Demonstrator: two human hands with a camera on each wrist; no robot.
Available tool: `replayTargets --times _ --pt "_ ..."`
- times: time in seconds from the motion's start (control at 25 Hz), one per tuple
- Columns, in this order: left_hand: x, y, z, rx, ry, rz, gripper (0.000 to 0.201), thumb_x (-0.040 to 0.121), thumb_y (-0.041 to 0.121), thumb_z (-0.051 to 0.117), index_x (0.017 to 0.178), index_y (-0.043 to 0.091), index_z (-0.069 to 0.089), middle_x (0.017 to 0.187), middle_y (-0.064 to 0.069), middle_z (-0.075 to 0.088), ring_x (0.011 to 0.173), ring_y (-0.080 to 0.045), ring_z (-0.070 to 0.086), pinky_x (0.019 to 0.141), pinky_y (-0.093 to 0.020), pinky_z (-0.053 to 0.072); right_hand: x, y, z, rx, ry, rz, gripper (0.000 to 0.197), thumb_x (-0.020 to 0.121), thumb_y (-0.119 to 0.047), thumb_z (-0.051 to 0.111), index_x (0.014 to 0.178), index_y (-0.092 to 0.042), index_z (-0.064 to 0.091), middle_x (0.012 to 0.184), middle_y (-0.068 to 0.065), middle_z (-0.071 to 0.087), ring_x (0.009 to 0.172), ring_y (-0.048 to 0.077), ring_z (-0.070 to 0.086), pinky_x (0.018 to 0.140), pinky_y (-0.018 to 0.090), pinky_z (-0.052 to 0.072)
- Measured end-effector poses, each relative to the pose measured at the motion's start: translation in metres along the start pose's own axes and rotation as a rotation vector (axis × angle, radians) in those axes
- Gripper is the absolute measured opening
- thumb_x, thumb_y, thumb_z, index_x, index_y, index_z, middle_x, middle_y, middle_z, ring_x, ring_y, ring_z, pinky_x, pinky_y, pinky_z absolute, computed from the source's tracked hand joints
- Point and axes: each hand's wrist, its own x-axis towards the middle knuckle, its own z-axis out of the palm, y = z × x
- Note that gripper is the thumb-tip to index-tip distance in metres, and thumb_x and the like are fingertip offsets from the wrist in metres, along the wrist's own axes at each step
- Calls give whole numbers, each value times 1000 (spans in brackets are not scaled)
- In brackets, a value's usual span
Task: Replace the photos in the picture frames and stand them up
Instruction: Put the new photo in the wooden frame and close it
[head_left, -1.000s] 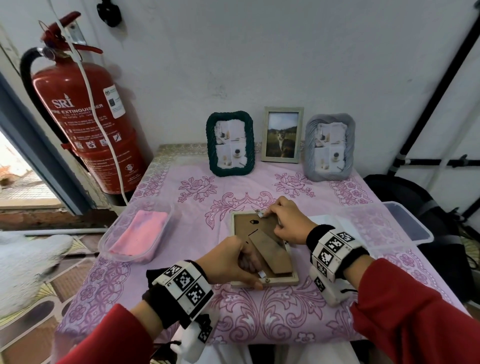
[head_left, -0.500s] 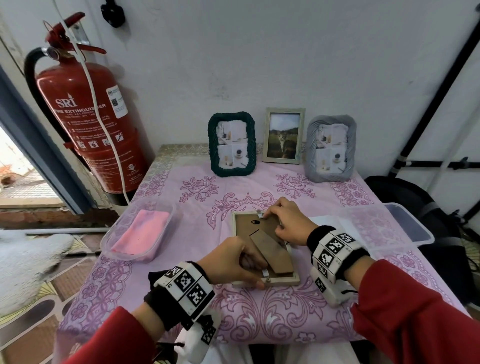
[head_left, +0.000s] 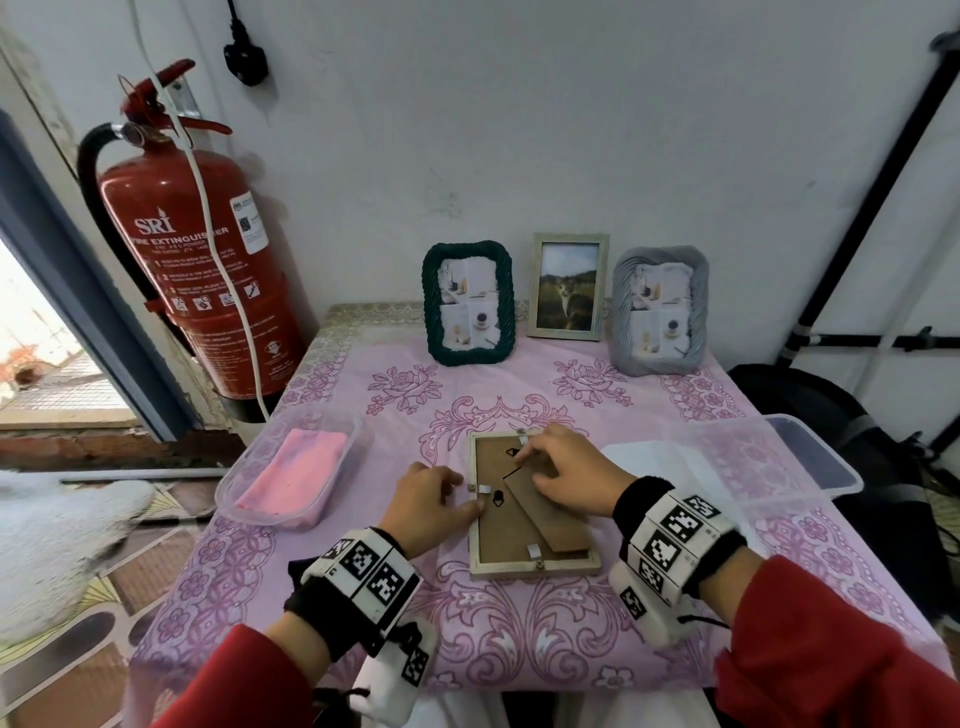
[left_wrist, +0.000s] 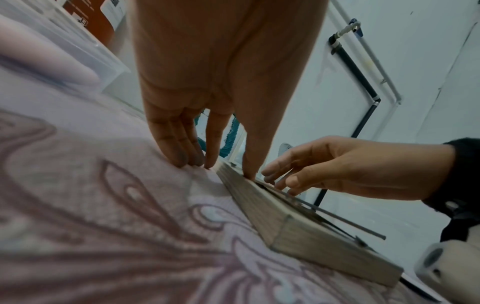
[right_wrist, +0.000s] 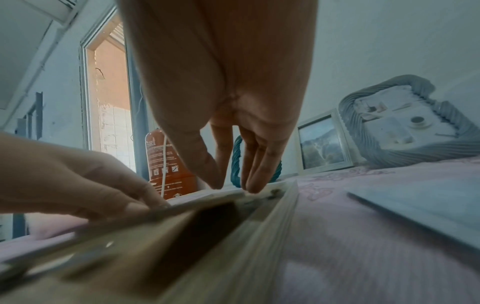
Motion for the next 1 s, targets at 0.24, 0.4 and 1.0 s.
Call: replayTargets --times 0.24,0.4,1.0 --pt "-6 11 10 -446 65 -50 23 81 7 67 99 3 55 91 -14 59 89 -26 56 84 -39 51 -9 -3 5 37 32 -57 32 89 -7 50 118 -12 61 120 8 53 109 16 46 83 11 31" --pt "-12 23 7 -890 52 -35 32 82 -1 65 110 1 50 91 -10 58 75 -16 60 65 -23 56 -12 -7 -4 144 100 -63 30 93 -12 52 121 -16 61 121 7 56 106 11 51 84 6 36" --pt "-22 76 -35 -875 162 445 54 72 1 77 119 23 61 109 -1 66 78 -9 65 69 -23 56 -23 -47 -59 879 583 -164 20 86 -22 66 99 -11 56 92 -6 64 80 4 68 62 16 54"
